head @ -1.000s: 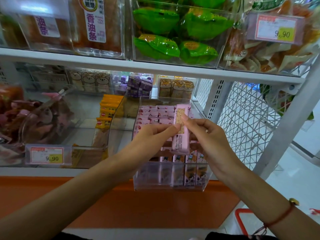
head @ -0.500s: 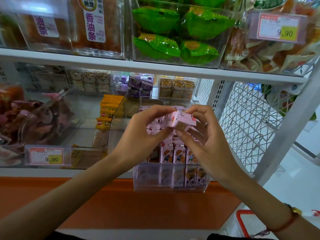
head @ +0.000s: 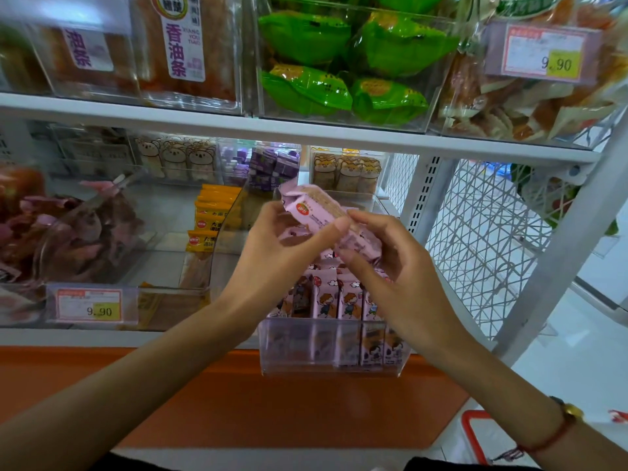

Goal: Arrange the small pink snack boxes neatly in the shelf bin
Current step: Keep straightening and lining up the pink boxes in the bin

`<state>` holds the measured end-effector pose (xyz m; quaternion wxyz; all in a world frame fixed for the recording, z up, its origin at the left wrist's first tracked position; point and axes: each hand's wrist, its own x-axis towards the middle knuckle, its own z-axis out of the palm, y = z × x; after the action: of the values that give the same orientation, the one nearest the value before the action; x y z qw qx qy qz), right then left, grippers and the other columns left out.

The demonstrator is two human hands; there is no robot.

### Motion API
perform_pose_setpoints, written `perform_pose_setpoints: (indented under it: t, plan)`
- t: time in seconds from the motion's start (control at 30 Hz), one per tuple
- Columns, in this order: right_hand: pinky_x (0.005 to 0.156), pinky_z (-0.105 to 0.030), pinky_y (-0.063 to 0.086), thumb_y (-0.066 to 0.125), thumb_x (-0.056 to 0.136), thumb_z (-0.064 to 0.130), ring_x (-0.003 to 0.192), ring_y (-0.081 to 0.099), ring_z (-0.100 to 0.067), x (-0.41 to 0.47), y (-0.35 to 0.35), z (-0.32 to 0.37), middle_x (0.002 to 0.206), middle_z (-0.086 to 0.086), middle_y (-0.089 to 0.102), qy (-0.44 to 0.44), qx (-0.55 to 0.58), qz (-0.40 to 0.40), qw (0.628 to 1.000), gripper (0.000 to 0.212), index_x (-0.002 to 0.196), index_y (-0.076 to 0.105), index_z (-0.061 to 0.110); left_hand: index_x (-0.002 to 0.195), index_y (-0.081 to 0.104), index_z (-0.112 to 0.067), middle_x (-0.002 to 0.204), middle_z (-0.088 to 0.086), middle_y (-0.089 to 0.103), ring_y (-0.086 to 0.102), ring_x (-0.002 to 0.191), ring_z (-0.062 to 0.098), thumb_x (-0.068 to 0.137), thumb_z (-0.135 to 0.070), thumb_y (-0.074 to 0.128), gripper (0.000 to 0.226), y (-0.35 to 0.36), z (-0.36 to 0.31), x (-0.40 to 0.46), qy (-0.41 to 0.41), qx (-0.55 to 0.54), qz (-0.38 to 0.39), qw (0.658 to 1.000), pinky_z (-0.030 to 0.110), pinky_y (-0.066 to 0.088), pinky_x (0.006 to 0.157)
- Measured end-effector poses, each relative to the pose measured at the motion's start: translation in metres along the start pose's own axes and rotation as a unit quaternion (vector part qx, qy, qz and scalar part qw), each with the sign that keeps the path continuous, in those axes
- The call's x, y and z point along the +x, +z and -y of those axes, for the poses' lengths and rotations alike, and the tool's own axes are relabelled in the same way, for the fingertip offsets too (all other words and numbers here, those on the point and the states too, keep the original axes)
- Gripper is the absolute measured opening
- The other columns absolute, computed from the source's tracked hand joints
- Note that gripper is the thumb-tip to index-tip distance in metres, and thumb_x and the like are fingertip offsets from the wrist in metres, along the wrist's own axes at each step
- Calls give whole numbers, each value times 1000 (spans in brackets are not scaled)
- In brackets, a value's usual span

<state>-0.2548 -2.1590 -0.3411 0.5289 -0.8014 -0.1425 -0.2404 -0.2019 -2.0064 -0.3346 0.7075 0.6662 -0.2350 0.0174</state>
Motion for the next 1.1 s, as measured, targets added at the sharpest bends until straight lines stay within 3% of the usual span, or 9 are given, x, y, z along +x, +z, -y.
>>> perform_pose_setpoints:
  t: [0.1, 0.23, 0.4, 0.53, 0.7, 0.8, 0.9, 1.0, 1.1]
  plan:
    - [65, -9, 49, 58, 86, 35, 86, 63, 7, 1, -2, -1, 112, 9, 62, 47, 5, 18, 999, 44, 129, 51, 28, 130, 40, -39, 126, -11, 58, 64, 106, 2, 68, -45, 73, 70, -7, -2, 3, 0, -22, -2, 1000, 24, 56, 83]
    - [75, -18, 55, 59, 79, 38, 86, 68, -5, 2, -8, -4, 109, 11, 64, 97, 73, 3, 993, 43, 122, 55, 35, 122, 55, -26, 114, -5, 67, 68, 95, 3, 84, -17, 68, 41, -9, -2, 3, -2, -16, 12, 1000, 15, 54, 74]
    - [77, -18, 54, 68, 67, 38, 93, 68, -5, 4, -14, -2, 97, 20, 69, 81, 85, -79, 990, 45, 109, 58, 26, 110, 60, -23, 110, -3, 67, 69, 90, 4, 77, -34, 71, 37, -4, 2, 3, -23, -25, -33, 999, 19, 56, 71]
    - [75, -18, 54, 64, 73, 35, 91, 68, -6, 7, -19, -4, 102, 7, 68, 86, 91, -108, 986, 48, 118, 58, 18, 106, 59, -25, 101, -10, 70, 69, 91, 2, 67, -47, 73, 48, 0, 2, 2, -20, 17, -10, 1000, 22, 57, 75]
    - [77, -16, 54, 62, 74, 41, 92, 67, -2, 8, -24, -9, 107, 6, 67, 91, 67, -103, 988, 51, 121, 58, 24, 109, 57, -27, 100, -12, 70, 68, 90, 0, 81, -28, 70, 31, -1, 5, 3, -5, 20, 1, 1000, 14, 54, 69]
    - [72, -10, 51, 61, 74, 48, 95, 63, 2, 11, -28, -14, 110, 15, 61, 93, 2, -81, 992, 58, 127, 50, 30, 110, 59, -27, 101, -10, 71, 68, 92, 3, 84, -30, 64, 26, -6, 0, 8, 24, 48, 2, 999, 16, 54, 73]
    - [76, -11, 49, 64, 85, 34, 102, 54, 2, 18, -36, -23, 114, 21, 51, 74, -134, -44, 987, 59, 137, 35, 30, 102, 61, -25, 98, -6, 71, 68, 91, 6, 85, -29, 63, 18, -12, -4, 19, 58, 65, -49, 995, 18, 56, 77]
    - [92, -20, 37, 57, 92, 24, 115, 49, -9, 33, -41, -33, 128, 6, 52, -11, -334, 18, 943, 50, 139, 40, 23, 111, 57, -19, 102, -4, 68, 67, 93, 8, 90, -20, 64, 22, -14, -1, 40, 59, 110, -94, 988, 25, 57, 81]
    - [92, -26, 39, 50, 94, 12, 122, 47, -23, 65, -39, -44, 130, -9, 53, -20, -427, 102, 898, 38, 132, 50, 12, 124, 52, -10, 110, 2, 66, 65, 95, 21, 91, -24, 63, 37, -8, 4, 69, 29, 163, -83, 983, 36, 56, 85]
